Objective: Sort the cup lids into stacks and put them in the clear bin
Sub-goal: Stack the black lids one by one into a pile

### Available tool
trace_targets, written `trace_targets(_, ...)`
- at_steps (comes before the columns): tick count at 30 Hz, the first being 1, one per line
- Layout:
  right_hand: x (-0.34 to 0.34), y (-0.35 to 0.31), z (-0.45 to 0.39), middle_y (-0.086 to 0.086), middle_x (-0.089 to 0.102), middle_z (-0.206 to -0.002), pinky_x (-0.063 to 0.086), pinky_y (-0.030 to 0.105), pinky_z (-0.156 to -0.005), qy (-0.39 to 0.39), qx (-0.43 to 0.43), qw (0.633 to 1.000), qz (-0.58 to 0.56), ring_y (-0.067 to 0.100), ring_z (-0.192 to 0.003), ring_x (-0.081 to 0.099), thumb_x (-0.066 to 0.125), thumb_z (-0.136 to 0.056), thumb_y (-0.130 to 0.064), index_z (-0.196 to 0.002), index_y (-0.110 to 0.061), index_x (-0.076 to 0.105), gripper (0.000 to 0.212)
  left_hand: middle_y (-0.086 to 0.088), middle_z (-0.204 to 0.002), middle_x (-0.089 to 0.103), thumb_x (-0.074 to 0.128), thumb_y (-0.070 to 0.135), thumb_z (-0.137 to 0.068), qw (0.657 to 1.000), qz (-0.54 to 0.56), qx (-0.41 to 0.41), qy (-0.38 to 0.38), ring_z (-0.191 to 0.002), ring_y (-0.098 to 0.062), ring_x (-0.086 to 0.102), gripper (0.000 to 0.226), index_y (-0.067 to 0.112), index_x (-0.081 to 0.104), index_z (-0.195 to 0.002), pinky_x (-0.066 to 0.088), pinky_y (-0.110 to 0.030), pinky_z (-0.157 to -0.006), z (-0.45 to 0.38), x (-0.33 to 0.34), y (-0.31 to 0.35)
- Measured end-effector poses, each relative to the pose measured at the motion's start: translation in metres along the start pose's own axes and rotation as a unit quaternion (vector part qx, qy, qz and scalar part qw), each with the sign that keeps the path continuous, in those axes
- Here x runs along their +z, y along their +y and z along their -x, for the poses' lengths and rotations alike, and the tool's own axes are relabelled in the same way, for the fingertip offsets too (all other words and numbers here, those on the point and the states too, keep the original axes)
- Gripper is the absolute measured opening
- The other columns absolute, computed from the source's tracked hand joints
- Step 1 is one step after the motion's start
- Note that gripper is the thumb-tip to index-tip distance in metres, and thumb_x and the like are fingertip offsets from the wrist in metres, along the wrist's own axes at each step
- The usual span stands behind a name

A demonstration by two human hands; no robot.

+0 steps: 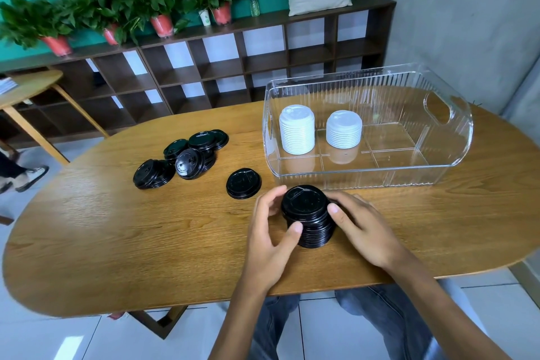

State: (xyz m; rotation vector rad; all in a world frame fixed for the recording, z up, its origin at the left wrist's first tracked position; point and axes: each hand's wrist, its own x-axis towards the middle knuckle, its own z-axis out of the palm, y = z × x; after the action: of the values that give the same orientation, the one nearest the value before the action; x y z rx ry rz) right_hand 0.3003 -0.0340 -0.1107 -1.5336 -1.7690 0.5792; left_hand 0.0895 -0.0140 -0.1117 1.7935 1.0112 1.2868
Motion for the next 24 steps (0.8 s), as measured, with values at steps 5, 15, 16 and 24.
trace_targets(5,0.0009,0.0005,-0.0002,-0.025,0.061,-0.129,0.038,0.048,-0.106,0.011,-0.011,1.0,-0.018,0.006,-0.124,0.053,0.027,-0.104,-0.051,-0.133,-0.038,0.057,0.043,0.006,-0.139,0.061,0.067,0.025,-0.086,1.0,0.009,-0.008,0.004,-0.128,-0.027,0.055,0.055,0.039,0.053,-0.138,0.047,-0.046,-0.102,-0.0016,-0.0014,0.0015)
trace_targets(15,0.0011,0.0015,0.0002,-0.022,0.062,-0.131,0.038,0.049,-0.107,0.012,-0.009,0.999,-0.029,0.011,-0.126,0.053,0.022,-0.105,-0.049,-0.133,-0.039,0.058,0.046,0.005,-0.134,0.064,0.082,0.034,-0.08,1.0,0.01,0.003,0.017,-0.131,-0.025,0.057,0.066,0.042,0.05,-0.137,0.044,-0.036,-0.11,-0.0022,0.0038,0.0027)
trace_targets(16,0.0009,0.0012,0.0001,-0.022,0.062,-0.131,0.038,0.049,-0.106,0.01,-0.01,1.0,-0.025,0.011,-0.125,0.053,0.022,-0.105,-0.05,-0.132,-0.039,0.058,0.046,0.005,-0.134,0.063,0.083,0.034,-0.079,1.0,0.004,0.011,0.02,-0.13,-0.025,0.057,0.067,0.044,0.051,-0.137,0.045,-0.034,-0.108,-0.002,0.0035,0.0029)
trace_targets(24,0.0011,0.0015,-0.0004,-0.022,0.063,-0.127,0.039,0.048,-0.104,0.009,-0.012,1.0,-0.009,0.01,-0.122,0.055,0.026,-0.105,-0.047,-0.131,-0.036,0.06,0.043,0.013,-0.132,0.057,0.088,0.031,-0.073,0.995,-0.068,0.071,0.011,-0.126,-0.019,0.057,0.069,0.036,0.055,-0.134,0.044,-0.021,-0.1,-0.0026,0.0033,0.0013)
